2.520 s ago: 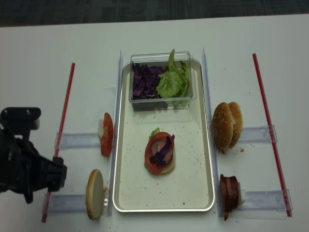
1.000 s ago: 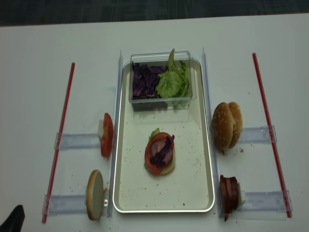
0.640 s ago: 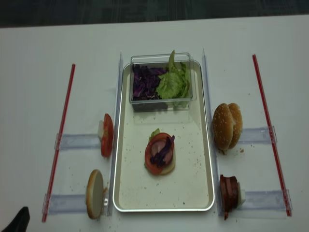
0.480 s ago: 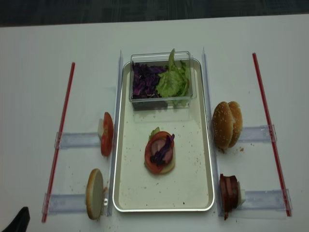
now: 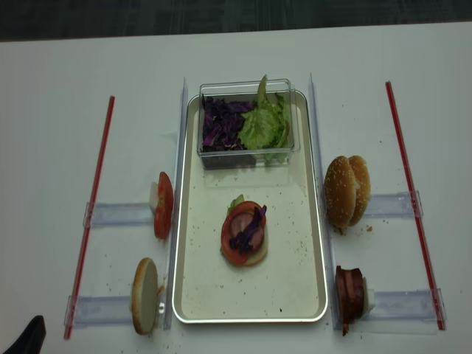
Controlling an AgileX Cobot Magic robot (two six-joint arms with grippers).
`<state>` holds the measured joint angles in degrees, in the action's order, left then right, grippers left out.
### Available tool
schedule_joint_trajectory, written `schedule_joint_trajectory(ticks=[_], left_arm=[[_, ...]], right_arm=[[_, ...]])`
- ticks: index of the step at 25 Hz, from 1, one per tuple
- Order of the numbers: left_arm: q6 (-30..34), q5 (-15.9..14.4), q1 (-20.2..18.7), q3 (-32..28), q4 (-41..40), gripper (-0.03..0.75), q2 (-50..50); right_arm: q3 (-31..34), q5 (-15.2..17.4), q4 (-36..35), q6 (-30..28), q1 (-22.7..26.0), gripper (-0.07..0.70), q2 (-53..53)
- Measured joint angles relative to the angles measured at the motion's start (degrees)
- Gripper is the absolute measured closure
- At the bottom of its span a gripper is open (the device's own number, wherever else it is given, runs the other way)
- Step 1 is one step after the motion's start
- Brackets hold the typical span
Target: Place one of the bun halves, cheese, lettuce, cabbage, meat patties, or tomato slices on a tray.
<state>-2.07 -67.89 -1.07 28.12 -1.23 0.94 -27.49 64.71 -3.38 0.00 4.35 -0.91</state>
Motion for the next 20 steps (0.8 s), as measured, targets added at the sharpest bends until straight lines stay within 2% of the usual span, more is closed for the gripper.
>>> schedule_joint_trajectory(ticks=[20], left_arm=[[0.0,0.0,0.0,0.0,0.0,0.107,0.1]], right_arm=[[0.0,0.0,0.0,0.0,0.0,-0.037,0.0]])
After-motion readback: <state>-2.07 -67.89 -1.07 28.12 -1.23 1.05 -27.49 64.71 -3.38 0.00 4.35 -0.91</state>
